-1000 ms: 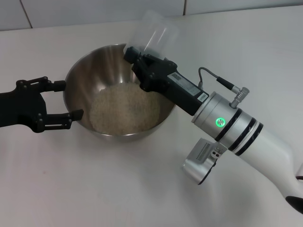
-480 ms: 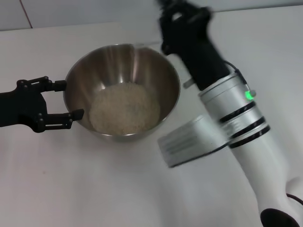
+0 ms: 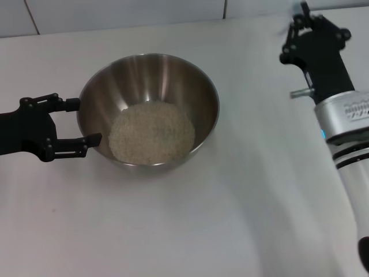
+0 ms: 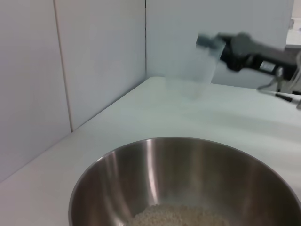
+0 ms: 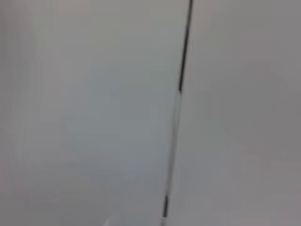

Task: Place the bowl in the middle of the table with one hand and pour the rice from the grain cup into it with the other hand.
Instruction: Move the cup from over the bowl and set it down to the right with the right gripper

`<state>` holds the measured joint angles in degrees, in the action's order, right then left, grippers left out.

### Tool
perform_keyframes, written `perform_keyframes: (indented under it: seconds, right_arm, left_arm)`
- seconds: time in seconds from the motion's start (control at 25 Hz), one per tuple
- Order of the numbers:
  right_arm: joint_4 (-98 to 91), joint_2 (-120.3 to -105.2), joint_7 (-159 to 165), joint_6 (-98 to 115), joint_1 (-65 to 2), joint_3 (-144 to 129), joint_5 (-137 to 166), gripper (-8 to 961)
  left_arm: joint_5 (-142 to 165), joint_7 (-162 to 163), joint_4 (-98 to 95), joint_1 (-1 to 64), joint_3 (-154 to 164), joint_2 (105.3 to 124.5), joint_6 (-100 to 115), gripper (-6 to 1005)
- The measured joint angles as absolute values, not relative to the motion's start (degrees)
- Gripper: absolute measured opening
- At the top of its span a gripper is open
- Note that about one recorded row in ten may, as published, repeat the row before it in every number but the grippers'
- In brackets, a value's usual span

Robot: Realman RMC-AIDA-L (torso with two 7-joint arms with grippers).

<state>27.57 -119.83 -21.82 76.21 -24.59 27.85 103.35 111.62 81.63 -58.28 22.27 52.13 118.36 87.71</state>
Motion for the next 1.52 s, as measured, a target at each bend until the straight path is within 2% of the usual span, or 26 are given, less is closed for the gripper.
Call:
perform_keyframes:
  seconds: [0.2, 0.56, 1.12, 1.36, 1.44, 1.52]
  right_arm:
    - [18.6, -119.76, -11.2, 66.3, -27.2, 26.5, 102.9, 15]
    - [16.2, -119.60, -9.3, 55.7, -30.2, 22.7, 104.9, 16]
    - [16.6, -119.70, -9.1, 52.2, -29.3, 21.8, 106.1, 34]
    - [19.1, -119.38, -9.1, 54.2, -25.8, 21.1, 106.2, 219]
    - [20.0, -119.30, -9.1, 55.5, -24.2, 20.8, 106.2, 454]
    - [21.0, -119.10, -9.0, 57.3, -22.4, 20.2, 106.3, 521]
  left_arm:
    - [111.6, 81.6, -58.3, 22.4, 52.1, 118.39, 87.7, 866]
    - [111.6, 81.6, -58.0, 22.6, 52.2, 118.45, 87.7, 866]
    - [111.6, 81.6, -57.8, 22.7, 52.2, 118.44, 87.7, 866]
    - [111.7, 81.6, -57.8, 22.7, 52.2, 118.35, 87.7, 866]
    - [111.7, 81.5, -57.7, 22.7, 52.2, 118.34, 87.7, 866]
    - [111.7, 81.6, -57.7, 22.7, 52.2, 118.33, 87.7, 866]
